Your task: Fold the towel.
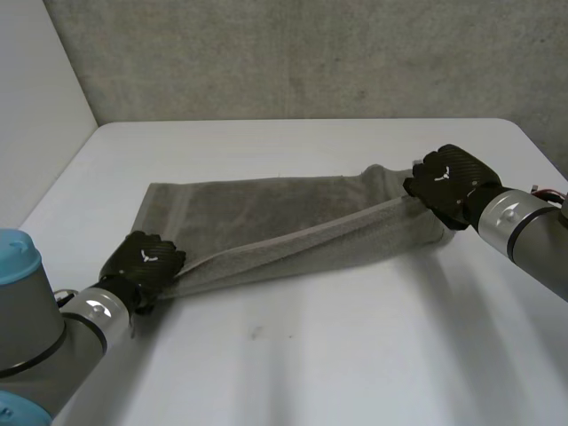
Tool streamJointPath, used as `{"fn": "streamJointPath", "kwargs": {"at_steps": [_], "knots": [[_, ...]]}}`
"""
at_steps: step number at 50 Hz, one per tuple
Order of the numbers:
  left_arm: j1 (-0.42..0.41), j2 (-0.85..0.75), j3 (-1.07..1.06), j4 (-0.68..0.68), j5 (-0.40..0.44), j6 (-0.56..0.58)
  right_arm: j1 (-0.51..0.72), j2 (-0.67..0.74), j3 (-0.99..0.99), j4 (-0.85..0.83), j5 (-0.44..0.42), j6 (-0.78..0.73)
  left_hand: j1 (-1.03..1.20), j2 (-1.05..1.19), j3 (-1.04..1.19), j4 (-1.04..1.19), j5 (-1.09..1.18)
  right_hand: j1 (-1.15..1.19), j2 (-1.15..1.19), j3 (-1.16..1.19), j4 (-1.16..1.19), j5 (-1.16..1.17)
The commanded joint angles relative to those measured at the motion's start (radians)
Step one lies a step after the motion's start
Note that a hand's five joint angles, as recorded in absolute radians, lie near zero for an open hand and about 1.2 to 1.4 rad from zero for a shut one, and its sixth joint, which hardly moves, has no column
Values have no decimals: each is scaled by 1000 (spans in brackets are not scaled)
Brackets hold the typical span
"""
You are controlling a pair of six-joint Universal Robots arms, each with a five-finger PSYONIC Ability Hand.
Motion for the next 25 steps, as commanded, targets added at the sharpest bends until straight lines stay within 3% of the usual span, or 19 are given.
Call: {"fn": "streamJointPath", "kwargs": {"at_steps": [1, 5, 7, 13, 14, 15, 17, 25], "knots": [[1, 10, -32, 1, 5, 0, -2, 47, 23, 1, -2, -114, 196, 179, 181, 179, 181, 292, 146, 136, 136, 171], [-1, 10, -37, 1, 4, 0, -3, 81, 28, -7, -8, -114, 196, 179, 181, 179, 181, 306, 161, 151, 151, 186], [1, 10, -37, 2, 2, 0, -6, 101, 26, -15, -10, -117, 196, 179, 181, 179, 181, 614, 469, 459, 459, 494], [10, 7, -37, 13, -1, -2, -12, 106, 37, -59, -2, -108, 196, 179, 181, 179, 181, 616, 471, 461, 461, 496], [17, 7, -40, 16, -1, -3, -14, 99, 51, -62, 1, -108, 95, 78, 79, 78, 79, 616, 471, 461, 461, 496], [30, 7, -44, 14, -1, -3, -16, 92, 71, -64, 2, -106, -191, -208, -207, -208, -207, 616, 471, 461, 461, 496], [46, 8, -47, 14, -2, -3, -16, 87, 94, -67, 2, -105, -325, -342, -340, -342, -340, 616, 471, 461, 461, 496], [80, 8, -51, 16, -4, -8, -20, 18, 207, -69, 22, -70, -323, -340, -339, -340, -339, 616, 471, 461, 461, 496]]}}
